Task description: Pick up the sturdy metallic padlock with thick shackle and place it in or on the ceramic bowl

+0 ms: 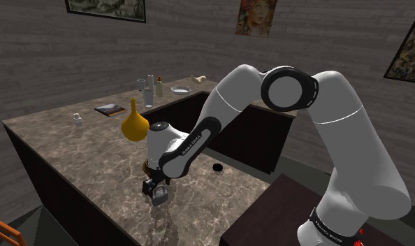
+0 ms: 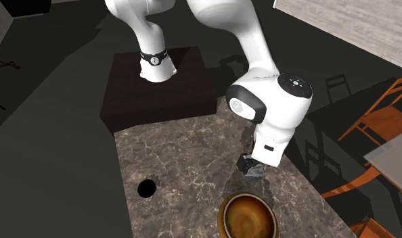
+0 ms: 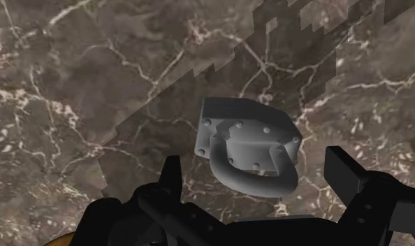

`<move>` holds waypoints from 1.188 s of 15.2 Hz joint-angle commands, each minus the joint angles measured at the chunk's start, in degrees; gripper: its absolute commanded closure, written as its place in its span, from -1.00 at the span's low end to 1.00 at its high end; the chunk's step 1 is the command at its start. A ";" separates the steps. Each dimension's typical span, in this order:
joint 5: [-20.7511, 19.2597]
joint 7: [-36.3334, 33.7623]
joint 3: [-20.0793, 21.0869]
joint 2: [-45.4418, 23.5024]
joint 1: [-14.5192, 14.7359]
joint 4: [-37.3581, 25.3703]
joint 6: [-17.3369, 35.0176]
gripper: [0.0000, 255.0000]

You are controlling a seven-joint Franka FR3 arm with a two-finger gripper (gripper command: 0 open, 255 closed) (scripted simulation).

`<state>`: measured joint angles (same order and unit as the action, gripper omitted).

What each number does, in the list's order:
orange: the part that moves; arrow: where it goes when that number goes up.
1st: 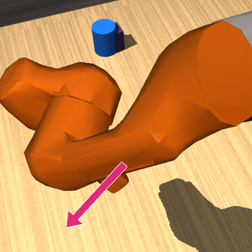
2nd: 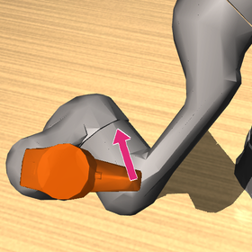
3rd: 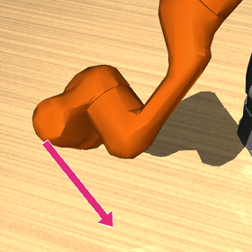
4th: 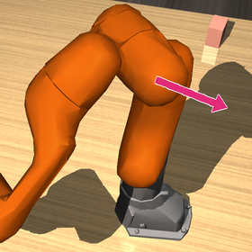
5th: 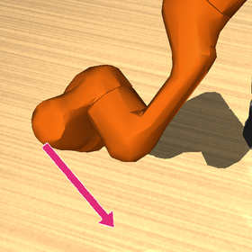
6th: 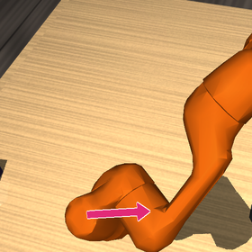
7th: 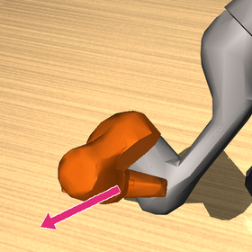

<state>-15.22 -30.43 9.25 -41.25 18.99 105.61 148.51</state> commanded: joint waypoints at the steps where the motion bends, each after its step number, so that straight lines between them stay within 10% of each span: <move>1: -0.01 -0.01 -0.01 -0.02 0.01 -0.01 0.02 -1.00; 3: -0.01 -0.01 -0.01 -0.02 0.01 0.00 0.02 -1.00; 4: -0.01 -0.01 -0.01 -0.02 0.01 0.00 0.02 1.00; 18: 0.73 0.56 0.79 3.18 -0.58 0.95 -2.23 1.00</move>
<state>-14.67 -30.03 9.87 -38.68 18.55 106.57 146.89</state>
